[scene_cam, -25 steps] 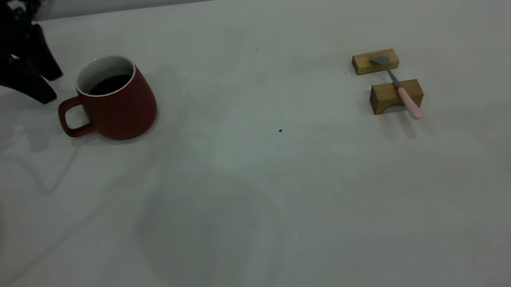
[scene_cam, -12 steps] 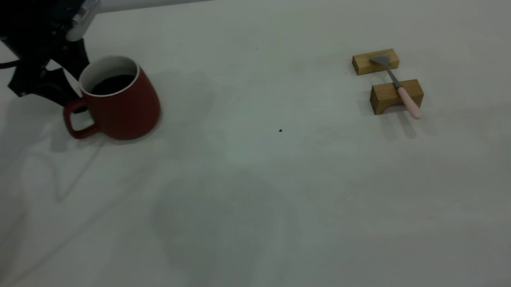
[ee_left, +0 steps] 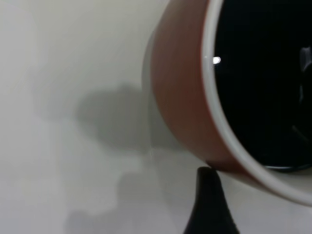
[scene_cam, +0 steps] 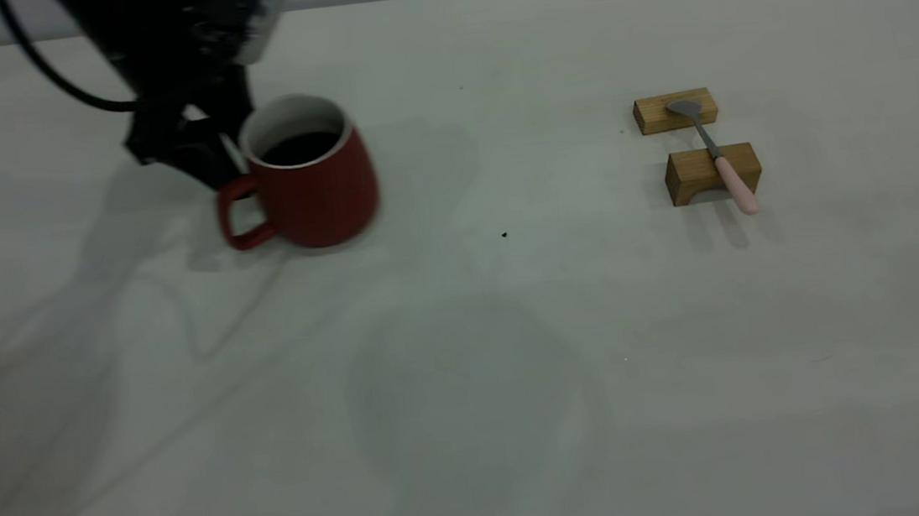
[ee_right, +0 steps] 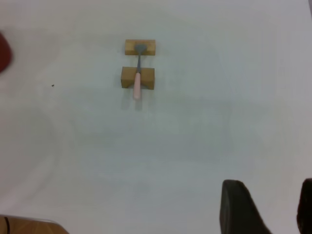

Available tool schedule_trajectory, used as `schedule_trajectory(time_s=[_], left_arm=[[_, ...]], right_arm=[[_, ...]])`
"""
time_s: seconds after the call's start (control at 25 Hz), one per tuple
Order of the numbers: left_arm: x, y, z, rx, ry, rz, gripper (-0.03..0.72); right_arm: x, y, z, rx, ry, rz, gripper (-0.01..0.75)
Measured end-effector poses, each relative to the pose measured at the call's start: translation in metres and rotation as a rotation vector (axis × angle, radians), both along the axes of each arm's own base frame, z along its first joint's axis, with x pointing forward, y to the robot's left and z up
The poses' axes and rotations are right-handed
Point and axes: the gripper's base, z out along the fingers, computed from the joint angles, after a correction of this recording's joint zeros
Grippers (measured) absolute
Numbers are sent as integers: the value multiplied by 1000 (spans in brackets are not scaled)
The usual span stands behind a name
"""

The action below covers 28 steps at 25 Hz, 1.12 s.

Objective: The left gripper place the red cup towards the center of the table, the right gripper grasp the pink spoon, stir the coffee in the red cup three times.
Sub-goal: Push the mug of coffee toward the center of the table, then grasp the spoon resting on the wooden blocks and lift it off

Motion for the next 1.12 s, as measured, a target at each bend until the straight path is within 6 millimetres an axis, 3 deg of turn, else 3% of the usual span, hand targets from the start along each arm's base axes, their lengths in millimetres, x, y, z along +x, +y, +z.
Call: schedule_trajectory(time_s=[0.44, 0.6, 0.76, 0.88, 1.04, 1.12], left_arm=[[-8, -81, 3, -132, -79, 58, 586], [-10, -87, 3, -126, -70, 70, 586], [-11, -66, 7, -2, -5, 126, 586], [-10, -40, 36, 102, 30, 224, 586], [-16, -17, 112, 117, 74, 446, 586], [-27, -10, 159, 108, 91, 582, 586]], right_arm=[[0, 0, 0, 0, 0, 0, 332], [0, 0, 0, 0, 0, 0, 332], [0, 0, 0, 0, 0, 0, 332], [0, 0, 0, 0, 0, 0, 332], [0, 0, 0, 0, 0, 0, 332], [0, 0, 0, 0, 0, 0, 332]])
